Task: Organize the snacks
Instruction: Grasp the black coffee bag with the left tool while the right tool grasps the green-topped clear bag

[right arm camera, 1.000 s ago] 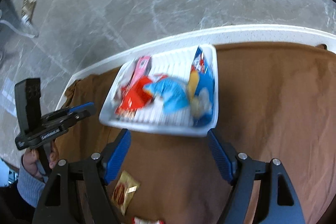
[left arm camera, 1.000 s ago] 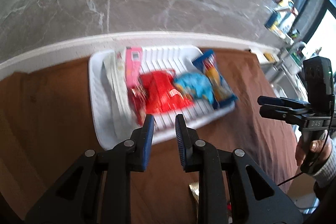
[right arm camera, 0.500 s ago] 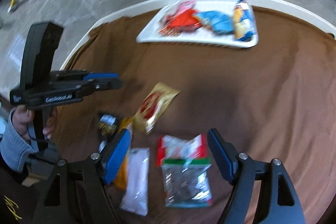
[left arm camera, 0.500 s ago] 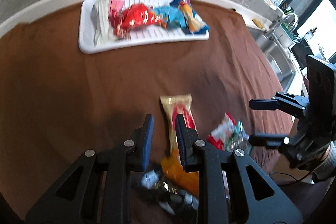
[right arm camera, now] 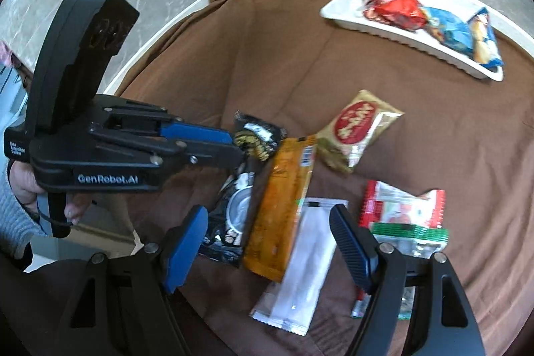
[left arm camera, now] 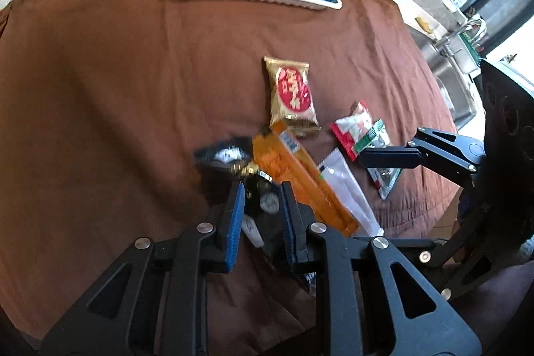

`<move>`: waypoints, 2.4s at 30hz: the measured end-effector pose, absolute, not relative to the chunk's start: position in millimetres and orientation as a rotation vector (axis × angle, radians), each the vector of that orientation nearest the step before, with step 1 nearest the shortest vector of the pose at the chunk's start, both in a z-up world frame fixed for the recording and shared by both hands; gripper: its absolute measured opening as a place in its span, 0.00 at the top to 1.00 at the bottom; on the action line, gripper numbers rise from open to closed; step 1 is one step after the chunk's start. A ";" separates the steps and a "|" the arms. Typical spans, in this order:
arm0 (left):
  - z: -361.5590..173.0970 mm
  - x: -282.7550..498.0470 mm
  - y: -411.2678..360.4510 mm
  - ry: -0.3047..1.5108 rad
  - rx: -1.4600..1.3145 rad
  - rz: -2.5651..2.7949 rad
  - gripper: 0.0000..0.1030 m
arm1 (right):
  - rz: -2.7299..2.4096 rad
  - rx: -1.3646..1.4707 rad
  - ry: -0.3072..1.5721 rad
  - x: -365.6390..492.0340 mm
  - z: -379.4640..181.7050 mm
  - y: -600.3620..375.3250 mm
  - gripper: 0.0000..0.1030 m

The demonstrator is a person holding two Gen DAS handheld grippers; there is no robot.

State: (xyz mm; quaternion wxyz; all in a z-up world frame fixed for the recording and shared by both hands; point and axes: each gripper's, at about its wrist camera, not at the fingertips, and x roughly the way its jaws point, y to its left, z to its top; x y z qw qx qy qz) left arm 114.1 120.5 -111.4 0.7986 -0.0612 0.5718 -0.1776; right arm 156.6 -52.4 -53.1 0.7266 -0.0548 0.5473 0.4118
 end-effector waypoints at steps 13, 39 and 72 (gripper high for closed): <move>-129.6 117.7 120.3 1.272 -0.160 -0.330 0.81 | 0.864 -0.105 1.249 158.1 -69.4 -65.9 0.24; -149.3 119.9 133.3 1.352 -0.481 -0.348 0.22 | 0.667 -0.113 1.197 168.3 -63.6 -108.7 0.21; -152.6 105.9 118.8 1.261 -0.299 -0.323 0.56 | 0.546 -0.284 1.209 165.2 -86.7 -128.7 0.50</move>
